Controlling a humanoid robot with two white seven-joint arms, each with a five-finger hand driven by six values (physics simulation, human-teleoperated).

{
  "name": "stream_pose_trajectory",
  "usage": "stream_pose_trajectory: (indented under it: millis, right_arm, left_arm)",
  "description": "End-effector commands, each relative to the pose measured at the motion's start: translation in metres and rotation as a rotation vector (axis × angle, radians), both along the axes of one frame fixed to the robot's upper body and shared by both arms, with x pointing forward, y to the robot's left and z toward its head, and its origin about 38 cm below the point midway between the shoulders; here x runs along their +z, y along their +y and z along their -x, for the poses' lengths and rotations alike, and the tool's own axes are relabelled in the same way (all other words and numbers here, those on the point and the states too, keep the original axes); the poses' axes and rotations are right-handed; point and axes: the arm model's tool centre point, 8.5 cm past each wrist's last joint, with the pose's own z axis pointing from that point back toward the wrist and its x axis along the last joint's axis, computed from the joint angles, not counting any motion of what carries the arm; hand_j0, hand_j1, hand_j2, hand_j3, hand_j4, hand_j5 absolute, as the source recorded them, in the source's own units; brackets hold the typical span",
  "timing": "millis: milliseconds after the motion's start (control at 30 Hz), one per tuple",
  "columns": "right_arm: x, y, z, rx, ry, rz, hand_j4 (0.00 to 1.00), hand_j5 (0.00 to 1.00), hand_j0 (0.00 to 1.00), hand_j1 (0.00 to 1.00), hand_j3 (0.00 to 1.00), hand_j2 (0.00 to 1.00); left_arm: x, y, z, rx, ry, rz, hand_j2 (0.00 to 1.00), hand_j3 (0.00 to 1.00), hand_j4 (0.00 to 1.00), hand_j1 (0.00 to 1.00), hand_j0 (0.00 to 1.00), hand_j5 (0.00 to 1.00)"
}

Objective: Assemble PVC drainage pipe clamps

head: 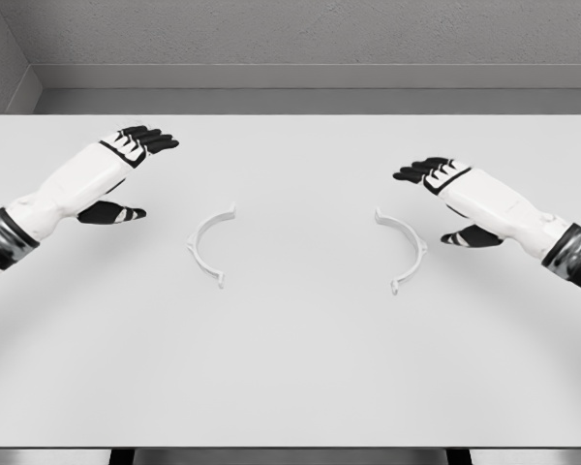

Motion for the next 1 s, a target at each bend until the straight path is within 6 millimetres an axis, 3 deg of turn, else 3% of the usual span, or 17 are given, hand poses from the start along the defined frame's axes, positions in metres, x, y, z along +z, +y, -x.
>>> stream_pose_trajectory:
  millis: [0, 167, 433, 733, 967]
  right_arm:
    - [-0.009, 0.001, -0.002, -0.019, 0.028, -0.022, 1.00, 1.00, 1.00, 1.00, 1.00, 1.00]
    - [-0.015, -0.002, -0.004, -0.043, 0.045, -0.010, 1.00, 1.00, 1.00, 1.00, 1.00, 1.00]
    - [-0.030, 0.004, -0.012, -0.055, 0.081, -0.006, 1.00, 1.00, 1.00, 1.00, 1.00, 1.00]
    - [-0.038, 0.004, -0.020, -0.068, 0.101, 0.009, 1.00, 1.00, 1.00, 1.00, 1.00, 1.00]
    - [-0.041, 0.002, -0.021, -0.074, 0.108, 0.014, 1.00, 1.00, 1.00, 1.00, 1.00, 1.00]
  left_arm:
    - [-0.013, -0.009, 0.000, -0.008, 0.028, 0.014, 1.00, 1.00, 1.00, 1.00, 1.00, 1.00]
    - [-0.022, -0.007, -0.004, 0.014, 0.051, 0.024, 1.00, 1.00, 1.00, 1.00, 1.00, 1.00]
    - [-0.045, -0.032, -0.005, -0.012, 0.099, 0.058, 1.00, 1.00, 1.00, 1.00, 1.00, 1.00]
    - [-0.056, -0.037, -0.013, 0.010, 0.128, 0.082, 1.00, 1.00, 1.00, 1.00, 1.00, 1.00]
    - [-0.061, -0.030, -0.016, 0.034, 0.143, 0.074, 1.00, 1.00, 1.00, 1.00, 1.00, 1.00]
